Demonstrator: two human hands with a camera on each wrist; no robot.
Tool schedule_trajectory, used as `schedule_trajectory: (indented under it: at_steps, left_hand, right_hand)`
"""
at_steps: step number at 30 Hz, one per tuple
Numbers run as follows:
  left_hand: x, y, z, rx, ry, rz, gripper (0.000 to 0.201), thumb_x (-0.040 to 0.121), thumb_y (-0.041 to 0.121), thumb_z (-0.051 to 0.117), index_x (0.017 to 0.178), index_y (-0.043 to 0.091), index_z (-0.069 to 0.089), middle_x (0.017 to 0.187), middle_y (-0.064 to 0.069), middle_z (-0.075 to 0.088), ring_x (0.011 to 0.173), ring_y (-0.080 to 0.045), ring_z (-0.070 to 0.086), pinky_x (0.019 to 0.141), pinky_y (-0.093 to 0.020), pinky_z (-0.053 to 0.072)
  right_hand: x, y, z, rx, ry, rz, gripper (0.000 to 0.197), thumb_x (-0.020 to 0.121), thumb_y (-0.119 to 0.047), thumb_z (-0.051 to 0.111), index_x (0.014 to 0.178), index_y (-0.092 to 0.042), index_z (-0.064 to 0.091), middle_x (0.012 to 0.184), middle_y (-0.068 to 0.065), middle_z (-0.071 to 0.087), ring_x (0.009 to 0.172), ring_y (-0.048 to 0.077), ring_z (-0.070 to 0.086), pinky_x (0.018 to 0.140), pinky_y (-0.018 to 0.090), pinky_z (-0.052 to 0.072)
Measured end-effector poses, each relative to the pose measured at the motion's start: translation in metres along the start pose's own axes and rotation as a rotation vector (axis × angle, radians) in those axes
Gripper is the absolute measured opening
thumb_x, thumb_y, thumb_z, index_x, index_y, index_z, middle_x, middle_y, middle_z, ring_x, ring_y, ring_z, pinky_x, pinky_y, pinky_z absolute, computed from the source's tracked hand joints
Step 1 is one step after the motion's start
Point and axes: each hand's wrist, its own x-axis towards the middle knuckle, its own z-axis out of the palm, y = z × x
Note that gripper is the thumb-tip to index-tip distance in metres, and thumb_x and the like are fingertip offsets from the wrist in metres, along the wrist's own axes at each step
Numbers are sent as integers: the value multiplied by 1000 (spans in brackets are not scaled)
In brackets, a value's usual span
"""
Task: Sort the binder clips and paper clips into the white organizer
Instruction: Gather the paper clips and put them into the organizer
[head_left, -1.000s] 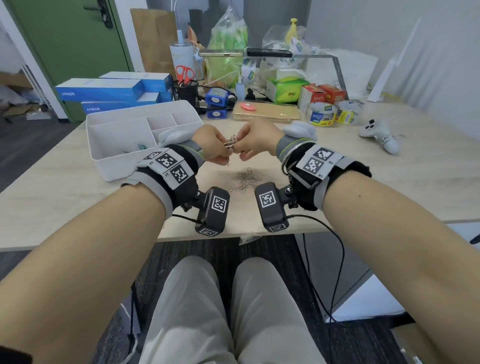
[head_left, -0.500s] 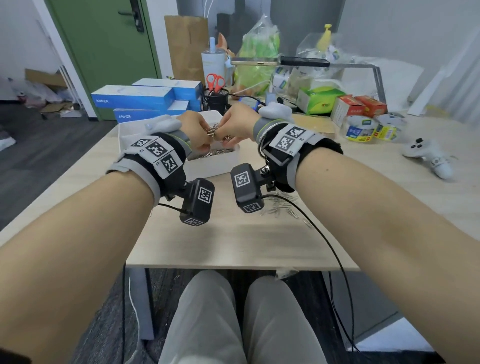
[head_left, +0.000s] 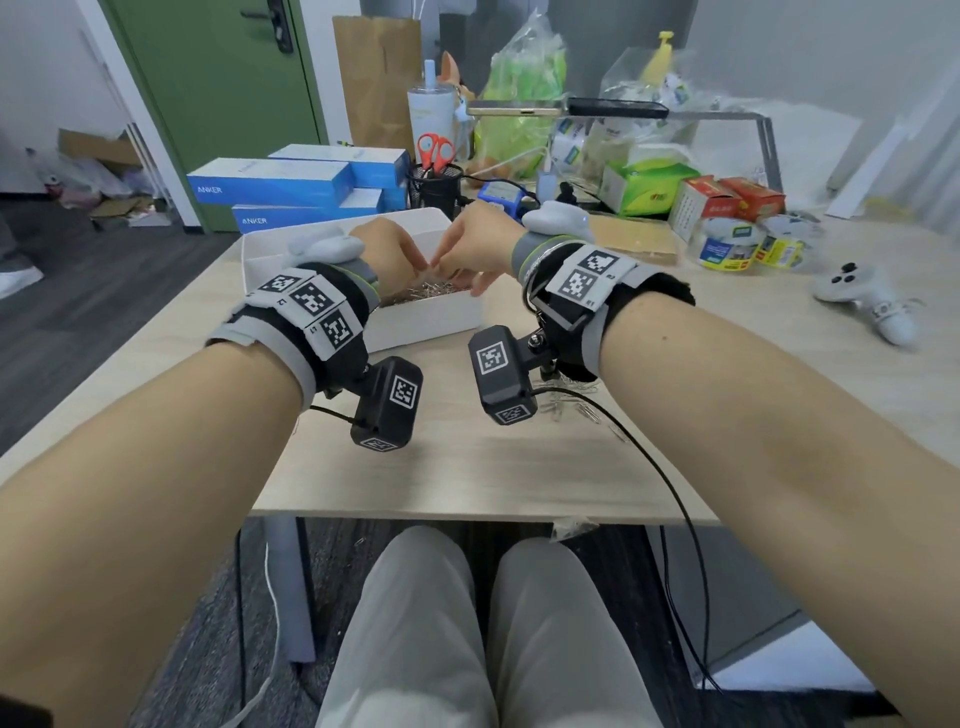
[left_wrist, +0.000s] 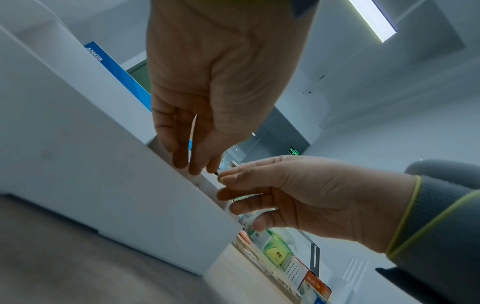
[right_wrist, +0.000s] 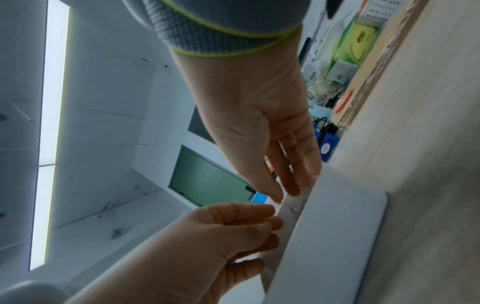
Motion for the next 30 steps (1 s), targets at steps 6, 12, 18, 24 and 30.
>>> schedule_trajectory:
  at_steps: [6,12,18,24,30]
  left_hand:
    - [-27,27,9,-81,2,139,23,91,15,56,109,13,70,109,-7,70,95,-22,63,75,-24,46]
    - [-61,51,43,-72,-501,49,25,87,23,67,103,6,61,78,-2,63,64,-14,60,61,-26,54]
    - [-75,48,54,122,-712,45,45,68,35,83,97,3,71,68,-2,64,63,-15,59,73,-27,56]
    - [-82,61,64,49,-652,68,39,75,29,79,97,-3,72,65,-6,59,49,-14,50,54,-22,50]
    - [-85,70,77,-76,-562,66,19,81,20,74,88,4,66,65,-5,55,54,-13,50,44,-16,52]
  right_hand:
    - [-33,28,-20,-67,53,-21,23,85,-12,61,105,-7,70,93,7,68,74,15,65,57,25,56]
    - [-82,75,-40,-112,-82,239,31,84,-14,69,109,4,62,93,12,64,64,16,61,58,27,54]
    - [-126,100,-46,-277,-316,453,36,73,-31,79,84,-2,61,71,5,64,62,17,60,57,24,56]
    - [-138,111,-27,-149,-367,468,28,75,-23,79,89,-3,66,66,5,68,54,12,63,60,23,57]
    - [-133,107,-16,116,-178,411,17,79,-12,75,71,-2,63,53,6,65,48,13,61,54,24,58]
